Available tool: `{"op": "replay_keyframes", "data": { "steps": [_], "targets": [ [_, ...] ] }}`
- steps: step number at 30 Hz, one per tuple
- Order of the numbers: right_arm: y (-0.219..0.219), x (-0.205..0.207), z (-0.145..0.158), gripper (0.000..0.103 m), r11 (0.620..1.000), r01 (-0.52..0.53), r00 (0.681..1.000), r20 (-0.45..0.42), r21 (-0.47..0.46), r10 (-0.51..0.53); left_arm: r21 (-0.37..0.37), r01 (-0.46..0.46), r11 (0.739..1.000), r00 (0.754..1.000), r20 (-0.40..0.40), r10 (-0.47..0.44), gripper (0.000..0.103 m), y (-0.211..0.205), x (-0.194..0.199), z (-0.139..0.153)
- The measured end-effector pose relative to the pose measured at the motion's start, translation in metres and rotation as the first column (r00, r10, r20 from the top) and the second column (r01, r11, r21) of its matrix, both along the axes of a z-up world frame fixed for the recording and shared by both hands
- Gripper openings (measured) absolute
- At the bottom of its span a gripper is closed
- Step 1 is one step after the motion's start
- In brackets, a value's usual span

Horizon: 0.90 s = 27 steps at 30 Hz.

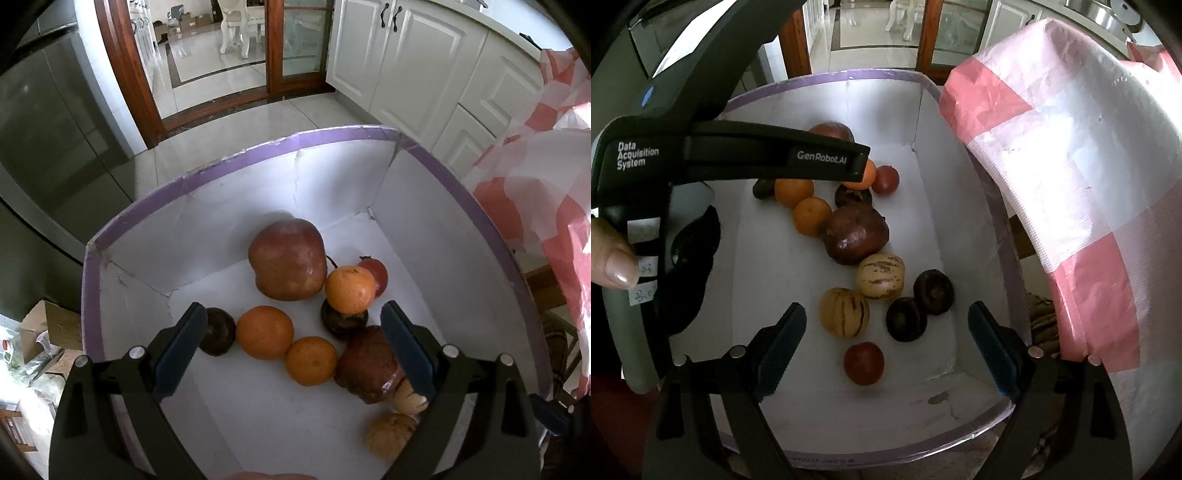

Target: Organize fruits

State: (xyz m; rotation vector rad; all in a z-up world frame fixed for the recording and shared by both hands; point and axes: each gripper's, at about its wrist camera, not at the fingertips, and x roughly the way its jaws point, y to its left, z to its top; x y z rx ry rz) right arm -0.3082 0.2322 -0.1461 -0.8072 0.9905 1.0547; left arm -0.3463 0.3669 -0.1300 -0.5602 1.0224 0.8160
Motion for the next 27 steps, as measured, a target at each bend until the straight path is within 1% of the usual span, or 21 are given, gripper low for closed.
{"op": "replay_keyframes", "data": {
  "steps": [27],
  "targets": [
    [-0.0009,-0.0004,-0.0006,0.087,1.0,0.002,1.0,-0.009,-0.014,-0.002,-0.013,0.013,1.0,1.0,-0.009,-0.014,0.095,0.0078,0.0012,-0.0032]
  ]
}}
